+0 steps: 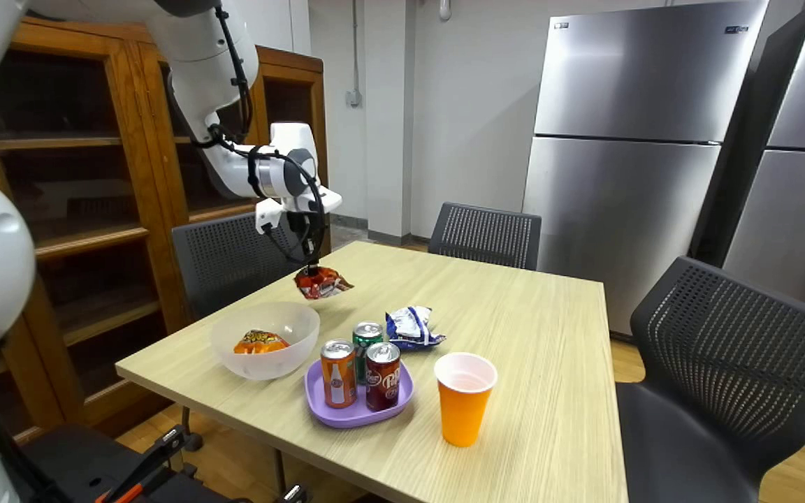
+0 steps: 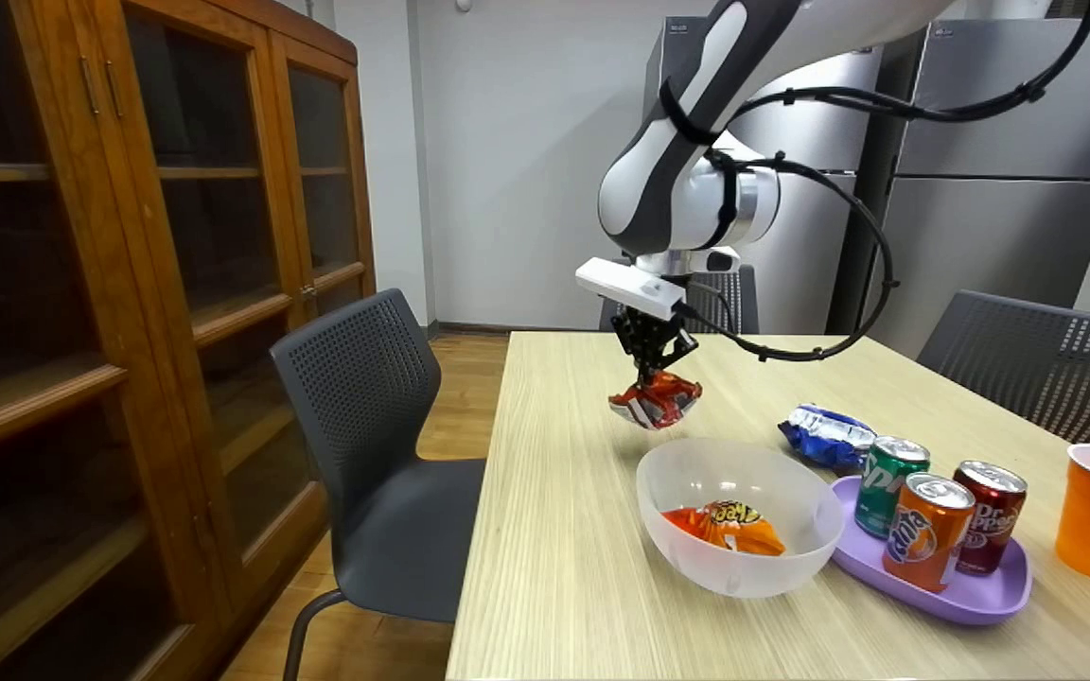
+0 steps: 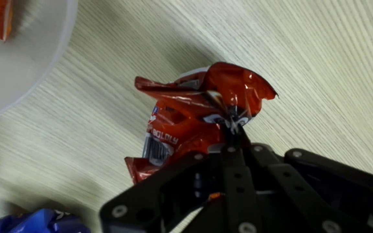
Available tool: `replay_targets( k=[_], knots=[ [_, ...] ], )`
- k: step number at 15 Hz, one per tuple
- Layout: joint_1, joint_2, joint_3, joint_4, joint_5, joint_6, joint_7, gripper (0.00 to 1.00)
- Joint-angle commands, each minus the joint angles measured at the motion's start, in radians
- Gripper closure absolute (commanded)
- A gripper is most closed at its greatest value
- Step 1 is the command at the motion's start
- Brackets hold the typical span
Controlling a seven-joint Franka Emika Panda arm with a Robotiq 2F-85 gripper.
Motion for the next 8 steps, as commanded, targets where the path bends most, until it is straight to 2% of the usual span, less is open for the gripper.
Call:
replay_targets(
  k=[1, 8],
  knots=[
    [-0.01, -0.157, 0.015, -0.16, 0.008, 0.03, -0.015, 1.0],
    [-0.027, -0.39, 0.025, -0.418, -0.011, 0.068, -0.043, 1.0]
  ],
)
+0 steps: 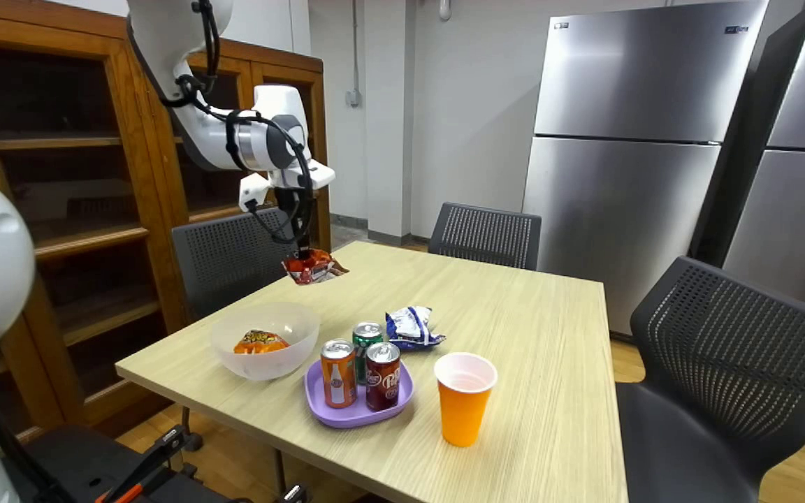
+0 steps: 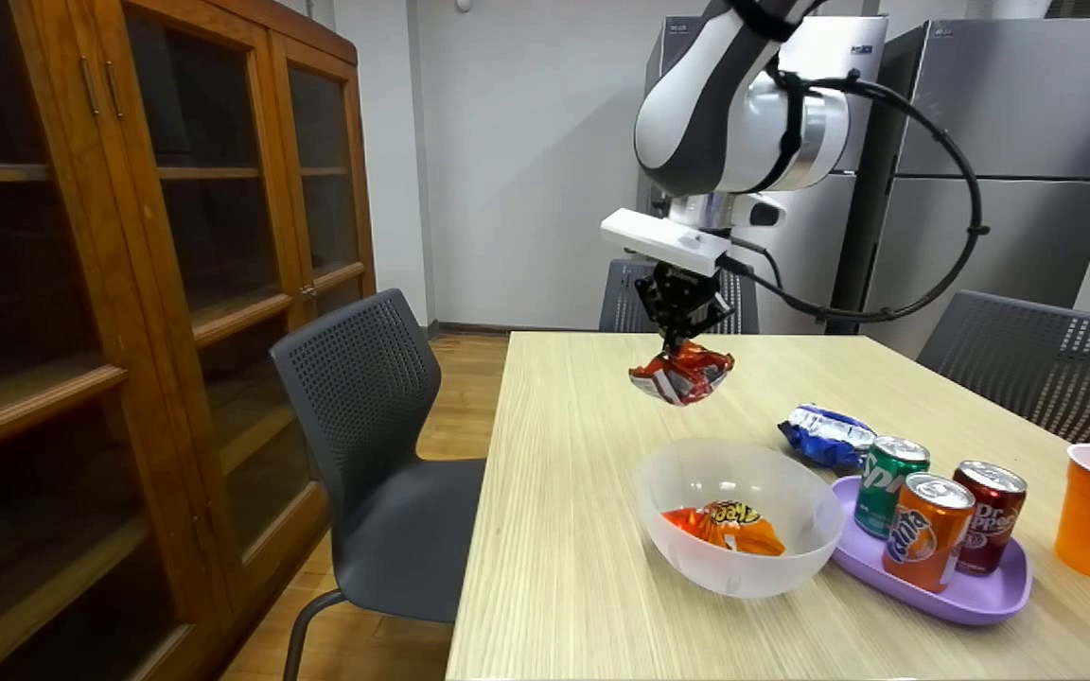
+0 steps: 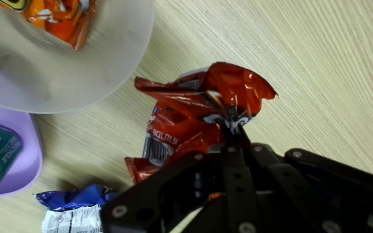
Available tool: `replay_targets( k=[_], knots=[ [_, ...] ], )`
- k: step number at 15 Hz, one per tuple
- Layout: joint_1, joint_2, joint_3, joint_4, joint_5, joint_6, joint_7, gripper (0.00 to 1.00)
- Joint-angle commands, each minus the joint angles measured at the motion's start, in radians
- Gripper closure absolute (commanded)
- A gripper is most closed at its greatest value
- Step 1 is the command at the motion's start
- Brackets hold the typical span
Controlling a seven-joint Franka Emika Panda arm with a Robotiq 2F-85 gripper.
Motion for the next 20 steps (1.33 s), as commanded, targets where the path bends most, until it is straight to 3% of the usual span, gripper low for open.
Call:
replay_targets(
  k=[1, 10, 20],
  knots=[
    [-0.028, -0.154, 0.028, -0.179, -0.012, 0.028, -0.033, 1.0],
    [-0.058, -0.292, 0.058, -0.4, -0.065, 0.001, -0.049, 1.0],
    [-0.067, -0.252, 0.074, -0.431, -0.113, -0.011, -0.028, 1.0]
  ],
)
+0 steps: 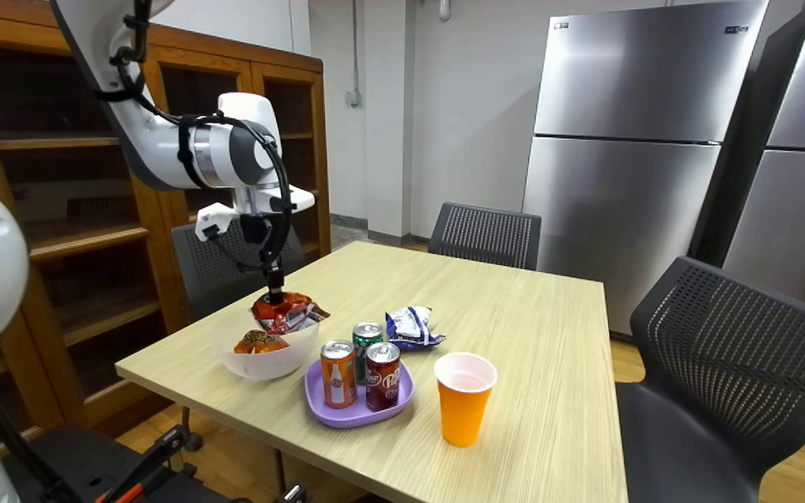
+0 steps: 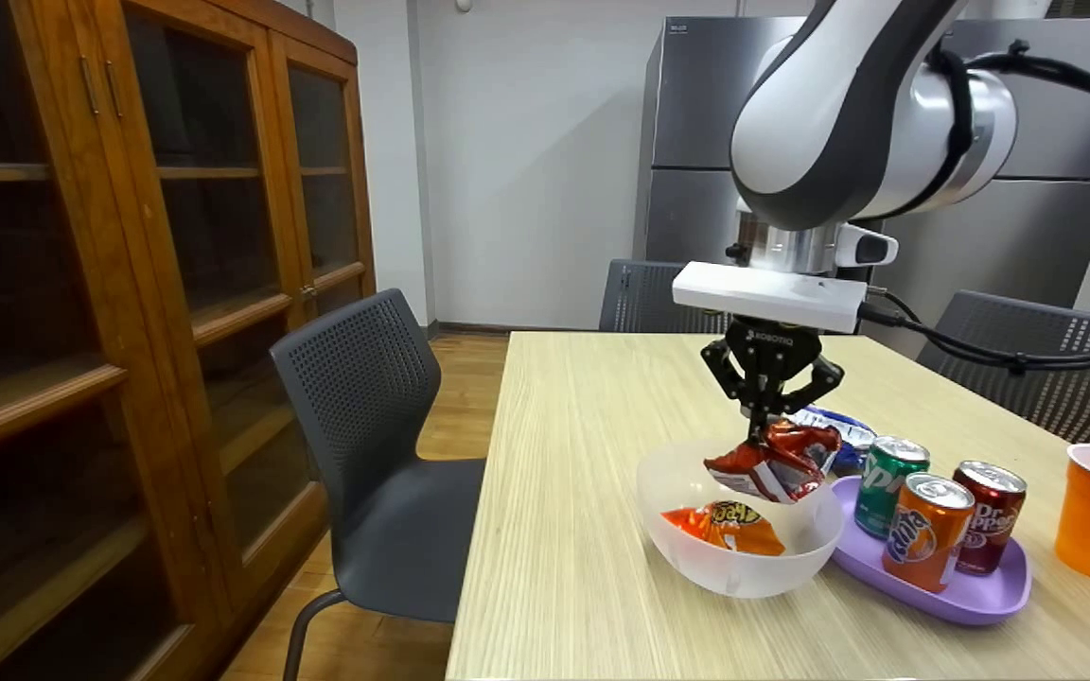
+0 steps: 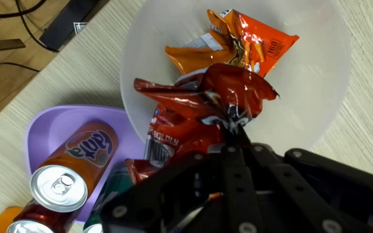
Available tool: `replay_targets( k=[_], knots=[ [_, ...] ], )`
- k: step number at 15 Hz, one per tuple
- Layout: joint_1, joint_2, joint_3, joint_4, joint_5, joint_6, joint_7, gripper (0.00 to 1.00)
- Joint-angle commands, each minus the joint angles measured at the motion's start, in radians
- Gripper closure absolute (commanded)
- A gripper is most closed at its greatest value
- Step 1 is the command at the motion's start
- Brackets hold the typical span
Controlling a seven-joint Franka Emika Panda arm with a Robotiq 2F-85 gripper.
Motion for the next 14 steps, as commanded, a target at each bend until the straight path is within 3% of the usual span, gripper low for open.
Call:
replay_targets(
  k=[1, 10, 11, 12, 14],
  knots=[
    [-0.022, -0.002, 0.036, -0.001, -0.012, -0.017, 0.005, 1.0],
    [-0.015, 0.064, 0.051, 0.039, -0.003, -0.028, -0.001, 1.0],
    [-0.014, 0.065, 0.05, 0.039, -0.005, -0.03, -0.003, 0.74],
    [-0.013, 0.064, 0.05, 0.037, -0.005, -0.029, -0.005, 0.73],
    [-0.013, 0.061, 0.052, 0.034, -0.002, -0.033, -0.01, 0.6]
  ],
)
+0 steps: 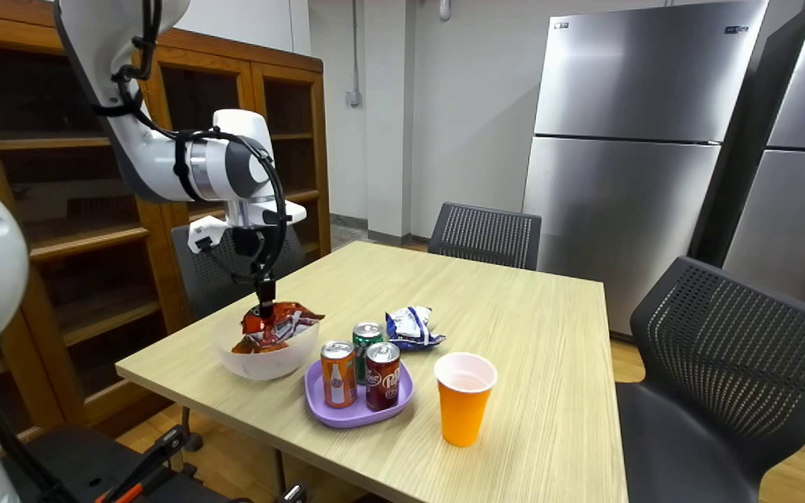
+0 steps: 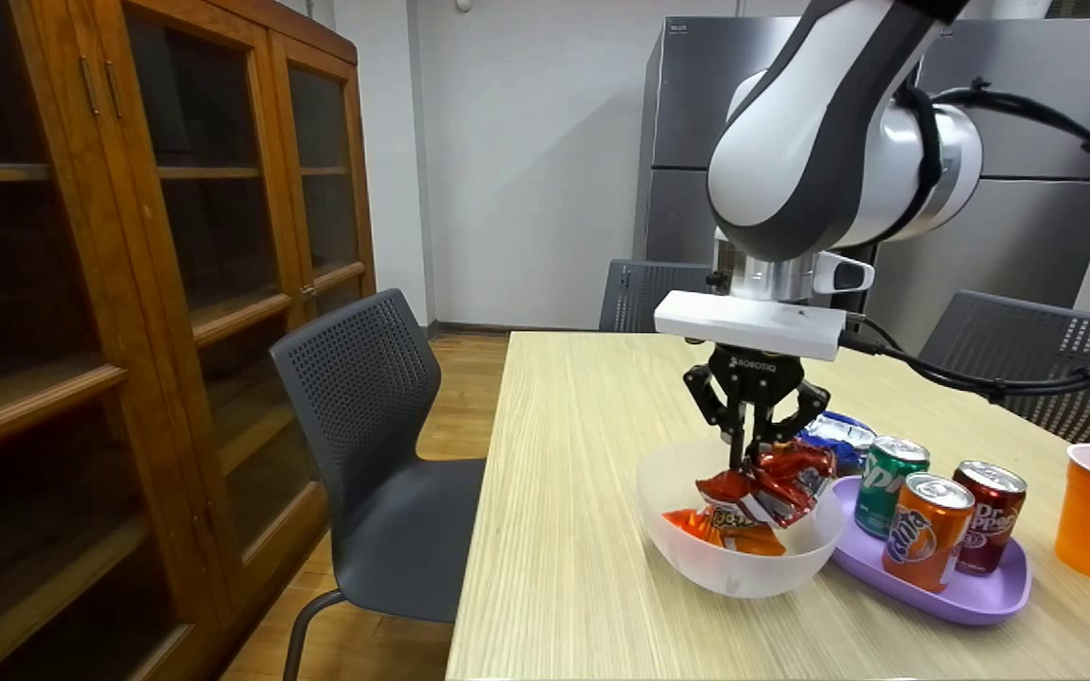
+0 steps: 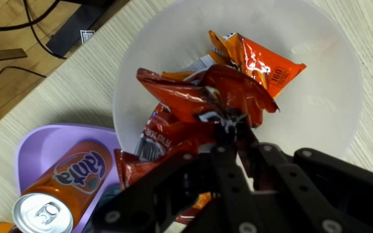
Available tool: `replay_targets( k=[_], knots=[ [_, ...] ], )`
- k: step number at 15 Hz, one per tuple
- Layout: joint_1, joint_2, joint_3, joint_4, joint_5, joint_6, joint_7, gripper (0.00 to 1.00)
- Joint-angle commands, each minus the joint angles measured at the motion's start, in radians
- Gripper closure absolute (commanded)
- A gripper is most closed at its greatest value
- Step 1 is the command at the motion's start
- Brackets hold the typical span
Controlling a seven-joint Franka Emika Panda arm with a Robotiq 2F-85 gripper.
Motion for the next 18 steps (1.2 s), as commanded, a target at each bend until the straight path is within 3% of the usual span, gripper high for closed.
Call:
replay_targets(
  k=[1, 8, 18],
  knots=[
    [-0.012, -0.001, 0.019, 0.013, -0.002, -0.033, -0.011, 0.52],
    [-0.022, -0.031, 0.027, -0.009, 0.017, -0.037, -0.032, 0.01],
    [-0.092, -0.19, 0.026, -0.046, 0.094, -0.057, -0.129, 0.0]
  ],
)
